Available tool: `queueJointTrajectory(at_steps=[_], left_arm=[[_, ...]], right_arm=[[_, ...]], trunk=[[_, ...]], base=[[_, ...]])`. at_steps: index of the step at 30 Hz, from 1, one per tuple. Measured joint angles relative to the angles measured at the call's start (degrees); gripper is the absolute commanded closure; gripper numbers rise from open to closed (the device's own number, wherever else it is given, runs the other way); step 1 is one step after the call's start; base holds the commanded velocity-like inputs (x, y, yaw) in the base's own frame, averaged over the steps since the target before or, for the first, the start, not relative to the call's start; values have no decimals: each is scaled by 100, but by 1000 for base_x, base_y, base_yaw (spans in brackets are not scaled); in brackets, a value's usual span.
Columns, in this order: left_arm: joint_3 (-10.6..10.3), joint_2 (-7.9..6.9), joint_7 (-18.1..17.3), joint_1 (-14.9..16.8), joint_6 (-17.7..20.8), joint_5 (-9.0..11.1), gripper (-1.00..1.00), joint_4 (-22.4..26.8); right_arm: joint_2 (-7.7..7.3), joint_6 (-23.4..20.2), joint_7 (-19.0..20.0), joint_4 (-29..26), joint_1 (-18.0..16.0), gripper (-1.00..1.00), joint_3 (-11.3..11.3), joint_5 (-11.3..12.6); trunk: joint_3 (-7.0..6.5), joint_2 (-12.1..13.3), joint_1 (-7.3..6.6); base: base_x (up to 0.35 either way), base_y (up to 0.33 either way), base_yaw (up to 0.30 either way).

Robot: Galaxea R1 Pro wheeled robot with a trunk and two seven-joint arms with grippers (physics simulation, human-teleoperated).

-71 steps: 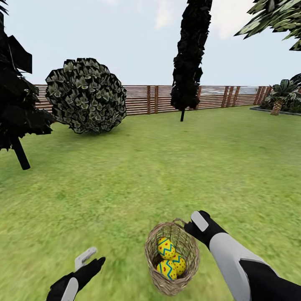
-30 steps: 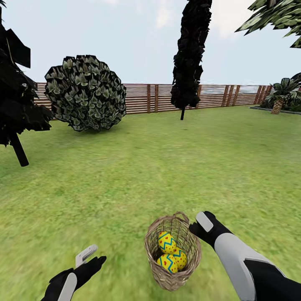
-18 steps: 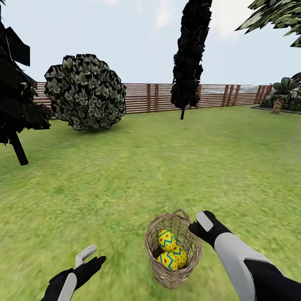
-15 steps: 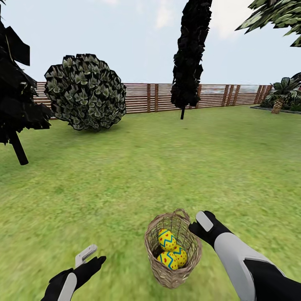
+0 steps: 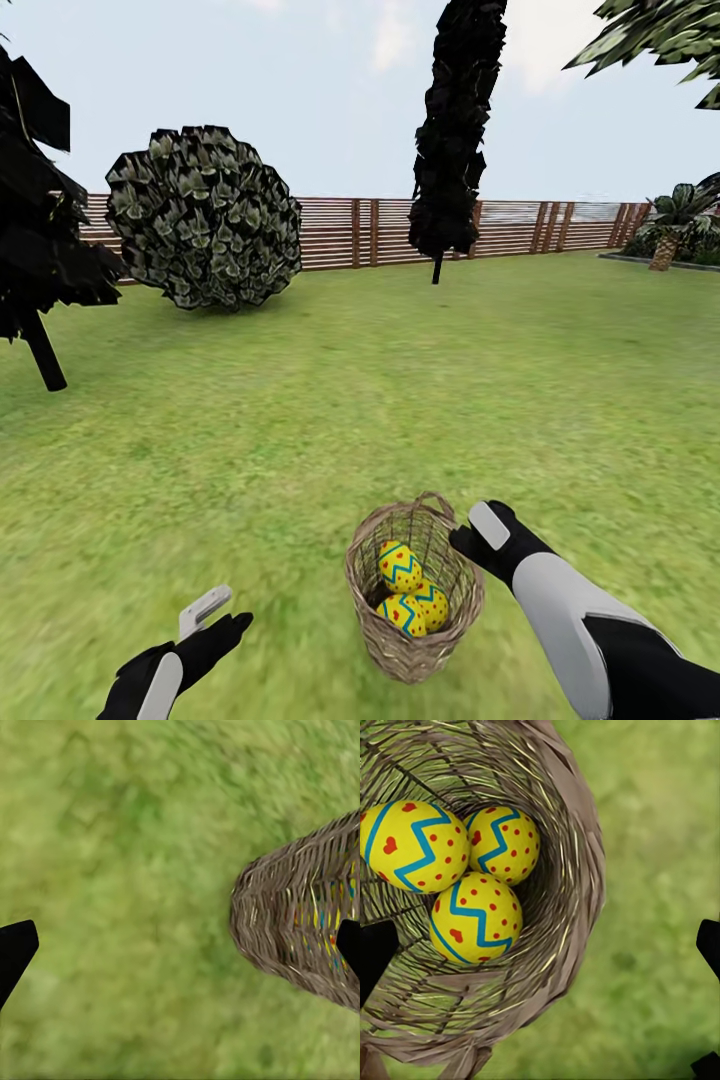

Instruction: Take the three Easter eggs out of the wicker basket on the lawn in the garden, then place them on the lawn next to a single tree (choose any tree) so that all three eggs are next to the same tree and none are left in the basket.

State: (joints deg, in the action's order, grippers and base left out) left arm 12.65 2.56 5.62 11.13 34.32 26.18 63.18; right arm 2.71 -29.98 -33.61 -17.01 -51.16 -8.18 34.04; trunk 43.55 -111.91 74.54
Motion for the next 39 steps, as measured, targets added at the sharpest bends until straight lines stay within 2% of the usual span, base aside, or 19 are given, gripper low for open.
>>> queueJointTrajectory(at_steps=[39], left_arm=[[0, -14, 9, 0, -8, 0, -100, -41]], right_arm=[[-10, -1, 26, -9, -33, -100, -3, -1]], trunk=[[700, -1564, 857]], base=[[0, 0, 0]])
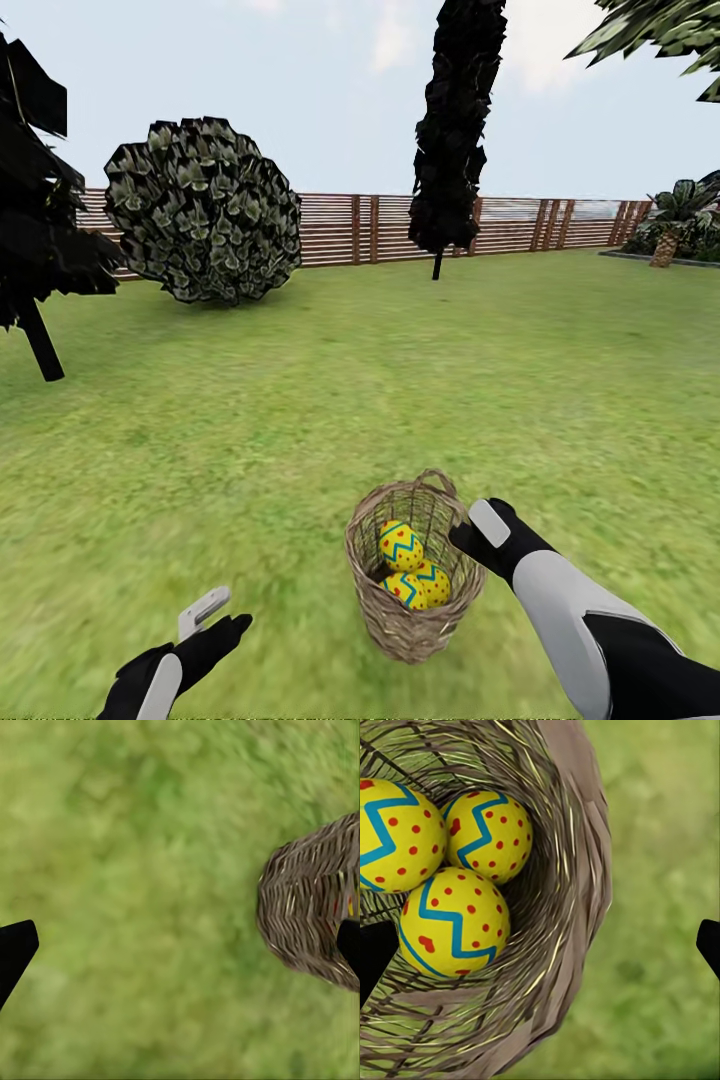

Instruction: Take the three Easter eggs out of the wicker basket on the lawn in the garden, then place them on the lawn next to a single tree (choose any tree) so that all three eggs are next to the same tree and none are left in the basket.

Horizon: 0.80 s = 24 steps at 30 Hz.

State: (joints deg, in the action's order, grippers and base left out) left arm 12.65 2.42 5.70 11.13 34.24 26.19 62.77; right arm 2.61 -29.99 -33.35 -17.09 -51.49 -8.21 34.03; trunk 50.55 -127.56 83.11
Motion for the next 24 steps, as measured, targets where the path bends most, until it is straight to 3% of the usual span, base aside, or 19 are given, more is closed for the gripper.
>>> queueJointTrajectory(at_steps=[24], left_arm=[[0, 8, 10, 0, 0, 0, -100, -3]], right_arm=[[1, 0, 0, 0, 3, -100, -7, 1]], trunk=[[431, -963, 527]], base=[[0, 0, 0]])
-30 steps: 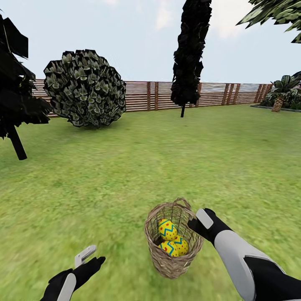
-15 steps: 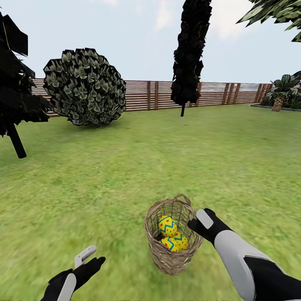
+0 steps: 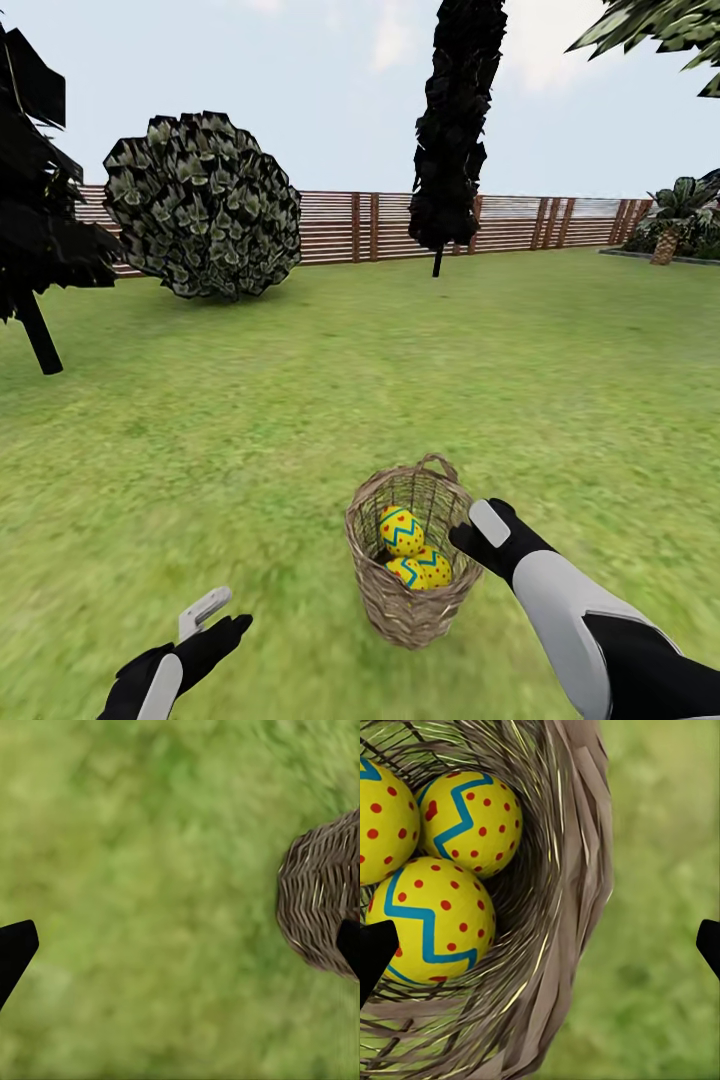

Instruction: Take the three Easter eggs out of the wicker basket on the lawn in the garden, then place them on the lawn next to a single tree (choose any tree) so that all three eggs are next to the same tree and none are left in the basket.

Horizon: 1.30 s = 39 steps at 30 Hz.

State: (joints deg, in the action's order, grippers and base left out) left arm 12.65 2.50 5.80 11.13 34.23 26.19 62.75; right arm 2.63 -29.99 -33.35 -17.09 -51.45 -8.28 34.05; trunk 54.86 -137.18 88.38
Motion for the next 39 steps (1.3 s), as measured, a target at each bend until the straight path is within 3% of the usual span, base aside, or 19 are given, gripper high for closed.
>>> queueJointTrajectory(at_steps=[14, 28, 33, 39], left_arm=[[-1, -9, 0, 0, 0, 0, -100, -54], [-29, -43, -74, 25, -38, -18, -100, -427], [-9, 7, -75, 39, -34, 8, -100, -436], [-9, 39, -85, 49, -28, 17, -100, -402]], right_arm=[[4, 0, 0, 0, 2, -100, -1, 3], [7, 0, 0, 0, 5, -100, 4, 7], [0, 0, 0, 0, 5, -100, 1, 7], [6, 0, 0, 0, 5, -100, -1, 7]], trunk=[[251, -562, 308], [252, -563, 307], [252, -563, 308], [380, -609, 343]], base=[[0, 0, 0], [97, 0, 0], [28, 0, 0], [6, 0, 0]])
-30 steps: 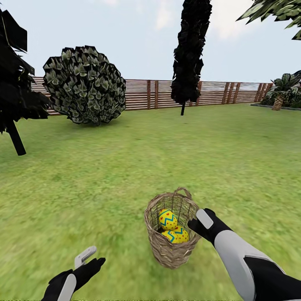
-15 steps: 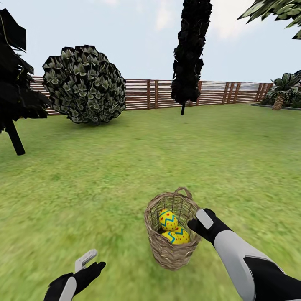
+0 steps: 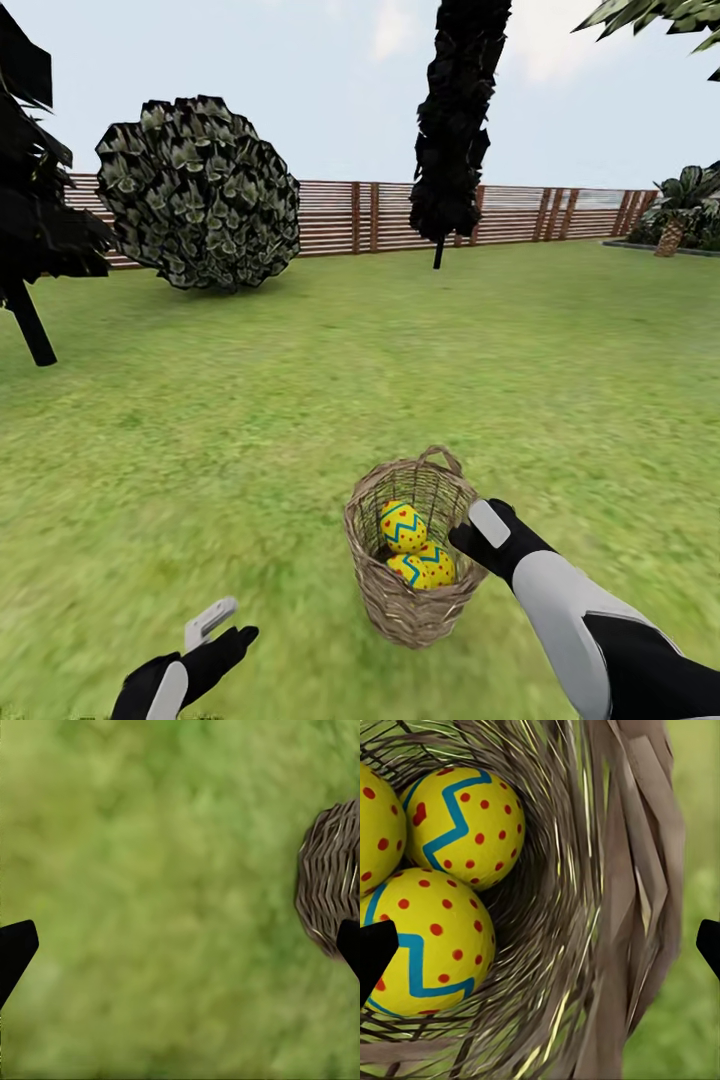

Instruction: Take the three Easter eggs out of the wicker basket on the lawn in the garden, then place them on the lawn next to a single tree (choose any tree) so that all three eggs are next to the same tree and none are left in the basket.

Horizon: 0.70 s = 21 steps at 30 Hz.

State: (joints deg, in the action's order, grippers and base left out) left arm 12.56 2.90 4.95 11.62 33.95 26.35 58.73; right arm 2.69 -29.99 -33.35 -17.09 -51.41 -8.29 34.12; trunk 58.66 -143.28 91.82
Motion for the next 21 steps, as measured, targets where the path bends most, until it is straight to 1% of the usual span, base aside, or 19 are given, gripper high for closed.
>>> queueJointTrajectory(at_steps=[15, 18, 19, 21], left_arm=[[-4, -4, -3, 4, 10, 1, -100, 1], [-7, -2, -2, 6, 10, 1, -100, -1], [-11, 0, 1, 6, 7, 1, -100, -8], [-14, -1, 1, 5, 4, 1, -100, -24]], right_arm=[[-7, 0, 0, 0, -1, -100, 0, 0], [-7, 0, 0, 0, -1, -100, 0, -1], [-7, 0, 0, 0, -1, 100, 0, -1], [-8, 1, -1, 0, -1, 100, 2, 2]], trunk=[[333, -20, 39], [333, -21, 38], [333, -21, 38], [333, -21, 38]], base=[[0, 0, 0], [0, 0, 0], [0, 0, 0], [0, 0, 0]])
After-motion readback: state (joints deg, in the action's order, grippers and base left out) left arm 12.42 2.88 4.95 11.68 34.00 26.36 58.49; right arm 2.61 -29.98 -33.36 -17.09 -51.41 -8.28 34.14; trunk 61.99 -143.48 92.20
